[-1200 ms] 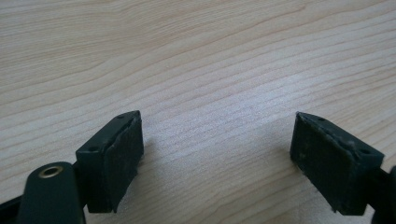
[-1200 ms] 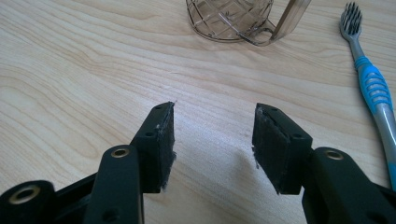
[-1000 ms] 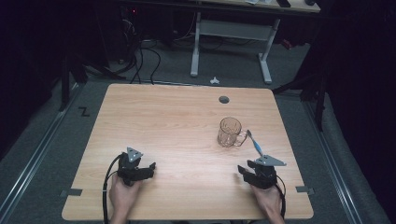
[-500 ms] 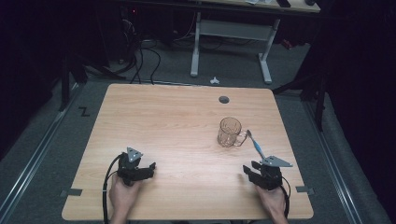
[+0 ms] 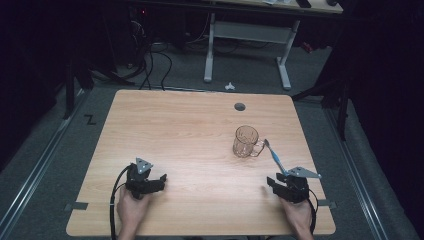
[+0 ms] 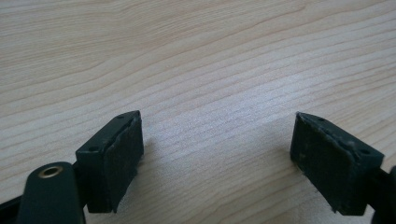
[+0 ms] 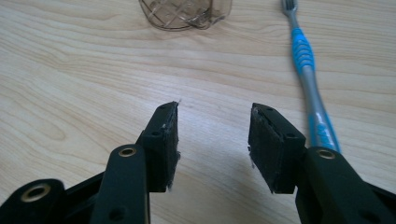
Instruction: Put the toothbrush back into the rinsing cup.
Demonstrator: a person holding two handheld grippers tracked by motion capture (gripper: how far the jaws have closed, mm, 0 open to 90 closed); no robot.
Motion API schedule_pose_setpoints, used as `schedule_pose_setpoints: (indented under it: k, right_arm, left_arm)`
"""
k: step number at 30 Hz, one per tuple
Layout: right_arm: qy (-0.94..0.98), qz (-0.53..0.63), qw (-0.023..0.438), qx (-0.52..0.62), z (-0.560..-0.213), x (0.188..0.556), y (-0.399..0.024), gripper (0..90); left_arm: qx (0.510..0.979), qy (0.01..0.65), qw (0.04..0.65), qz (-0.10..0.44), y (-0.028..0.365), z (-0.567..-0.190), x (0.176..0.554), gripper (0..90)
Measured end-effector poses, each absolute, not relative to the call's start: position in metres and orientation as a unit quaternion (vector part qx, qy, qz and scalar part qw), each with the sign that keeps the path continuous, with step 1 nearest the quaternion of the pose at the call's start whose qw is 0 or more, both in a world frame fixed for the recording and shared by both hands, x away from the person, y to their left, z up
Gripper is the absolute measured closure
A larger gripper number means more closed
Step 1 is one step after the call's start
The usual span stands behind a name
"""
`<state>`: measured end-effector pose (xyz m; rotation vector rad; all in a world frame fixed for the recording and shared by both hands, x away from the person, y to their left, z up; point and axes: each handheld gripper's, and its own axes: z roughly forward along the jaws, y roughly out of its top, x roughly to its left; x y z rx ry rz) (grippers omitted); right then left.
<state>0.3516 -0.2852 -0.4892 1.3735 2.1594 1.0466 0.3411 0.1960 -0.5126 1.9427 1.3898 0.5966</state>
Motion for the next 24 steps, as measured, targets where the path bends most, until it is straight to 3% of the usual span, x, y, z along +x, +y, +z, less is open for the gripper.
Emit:
schedule_pose_setpoints:
  k: [24]
  right_arm:
    - [0.784,0.321,0.182,0.499,-0.463,0.384,-0.301,61.0]
  left_arm:
    - [0.744,0.532,0.333,0.229,0.196,-0.513,0.341,17.8]
